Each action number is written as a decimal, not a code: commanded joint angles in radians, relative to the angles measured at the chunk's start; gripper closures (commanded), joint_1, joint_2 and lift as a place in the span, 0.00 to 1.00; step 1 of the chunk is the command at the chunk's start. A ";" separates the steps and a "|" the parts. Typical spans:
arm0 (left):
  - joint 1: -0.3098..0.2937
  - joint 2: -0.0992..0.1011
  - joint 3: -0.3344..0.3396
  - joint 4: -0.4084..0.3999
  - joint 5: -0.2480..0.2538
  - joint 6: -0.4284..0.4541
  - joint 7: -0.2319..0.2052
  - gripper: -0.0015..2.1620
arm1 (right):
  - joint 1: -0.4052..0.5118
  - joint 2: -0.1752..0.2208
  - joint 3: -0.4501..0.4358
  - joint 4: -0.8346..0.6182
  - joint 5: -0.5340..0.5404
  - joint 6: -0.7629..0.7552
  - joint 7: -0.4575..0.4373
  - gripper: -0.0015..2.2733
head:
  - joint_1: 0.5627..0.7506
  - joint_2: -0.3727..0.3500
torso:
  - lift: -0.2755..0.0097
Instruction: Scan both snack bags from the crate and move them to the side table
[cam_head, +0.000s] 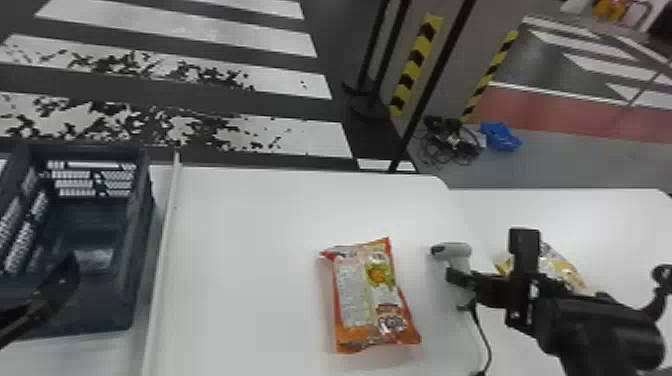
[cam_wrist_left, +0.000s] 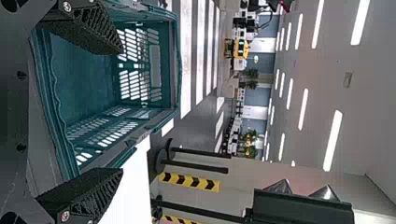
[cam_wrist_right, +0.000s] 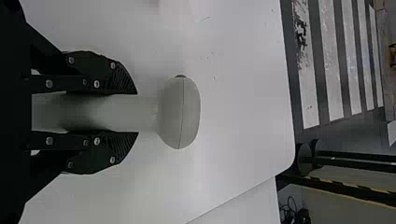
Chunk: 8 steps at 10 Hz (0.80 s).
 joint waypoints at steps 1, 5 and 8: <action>0.002 0.003 0.000 0.000 0.000 0.000 0.000 0.05 | 0.026 0.007 -0.005 -0.056 0.014 0.002 -0.005 0.99 | 0.70 0.08 | 0.62; 0.000 0.003 0.000 -0.003 0.003 0.000 0.000 0.05 | 0.125 0.061 -0.036 -0.358 0.014 0.232 -0.034 0.99 | 0.70 0.09 | 0.62; 0.002 0.005 0.000 -0.003 0.003 0.000 0.000 0.05 | 0.164 0.108 -0.017 -0.496 0.014 0.333 -0.037 0.99 | 0.70 0.15 | 0.62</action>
